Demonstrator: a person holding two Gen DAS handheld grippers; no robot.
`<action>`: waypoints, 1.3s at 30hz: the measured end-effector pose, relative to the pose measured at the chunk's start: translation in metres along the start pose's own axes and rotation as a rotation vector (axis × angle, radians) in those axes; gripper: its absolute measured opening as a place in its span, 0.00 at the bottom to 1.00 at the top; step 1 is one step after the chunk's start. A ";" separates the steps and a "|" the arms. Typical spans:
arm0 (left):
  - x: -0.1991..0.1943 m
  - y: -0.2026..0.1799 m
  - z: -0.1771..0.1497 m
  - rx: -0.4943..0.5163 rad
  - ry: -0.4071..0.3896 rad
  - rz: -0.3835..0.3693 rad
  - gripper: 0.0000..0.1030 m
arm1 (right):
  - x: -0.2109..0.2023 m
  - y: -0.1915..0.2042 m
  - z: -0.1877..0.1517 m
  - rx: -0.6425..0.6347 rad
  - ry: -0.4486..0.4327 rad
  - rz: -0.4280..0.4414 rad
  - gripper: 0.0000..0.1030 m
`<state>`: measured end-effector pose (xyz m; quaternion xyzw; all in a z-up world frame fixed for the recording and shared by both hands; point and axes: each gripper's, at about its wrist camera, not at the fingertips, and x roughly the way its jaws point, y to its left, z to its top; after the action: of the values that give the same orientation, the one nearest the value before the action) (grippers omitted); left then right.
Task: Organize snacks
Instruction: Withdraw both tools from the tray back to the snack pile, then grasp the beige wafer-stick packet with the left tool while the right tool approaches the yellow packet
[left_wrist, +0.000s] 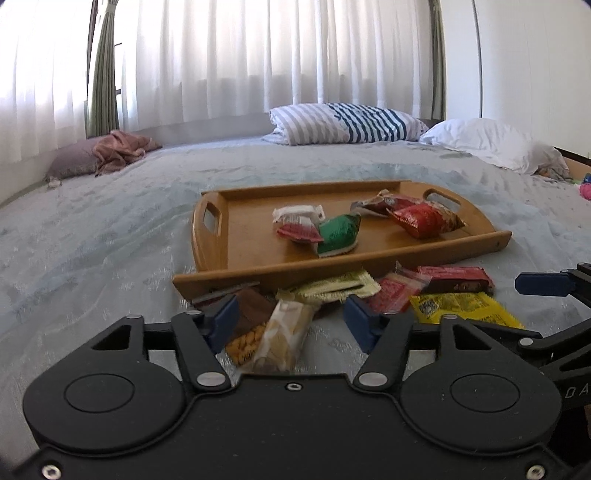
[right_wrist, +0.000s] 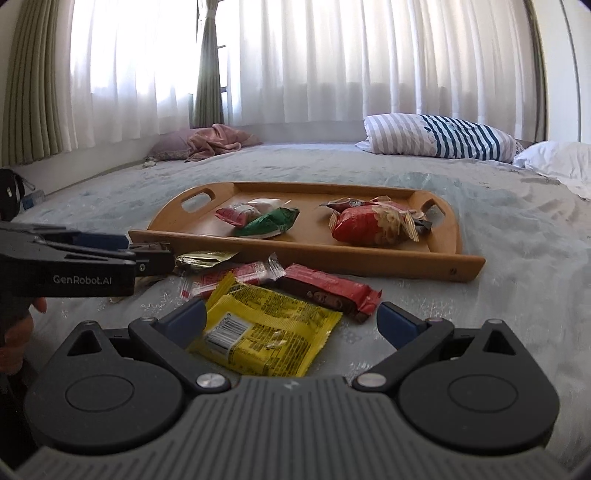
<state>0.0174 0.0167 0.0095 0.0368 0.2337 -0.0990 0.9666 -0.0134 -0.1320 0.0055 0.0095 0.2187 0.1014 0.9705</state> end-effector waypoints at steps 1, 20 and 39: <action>0.000 0.001 -0.001 -0.009 0.007 -0.002 0.52 | -0.001 0.001 -0.001 0.009 -0.003 0.002 1.00; 0.001 0.008 -0.006 -0.058 0.049 0.010 0.50 | -0.004 0.019 -0.011 0.076 -0.029 -0.059 1.00; -0.005 0.008 -0.005 -0.101 0.085 -0.034 0.23 | 0.006 0.027 -0.009 0.086 -0.008 -0.074 0.99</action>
<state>0.0124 0.0265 0.0071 -0.0119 0.2797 -0.1018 0.9546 -0.0177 -0.1046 -0.0037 0.0433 0.2192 0.0560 0.9731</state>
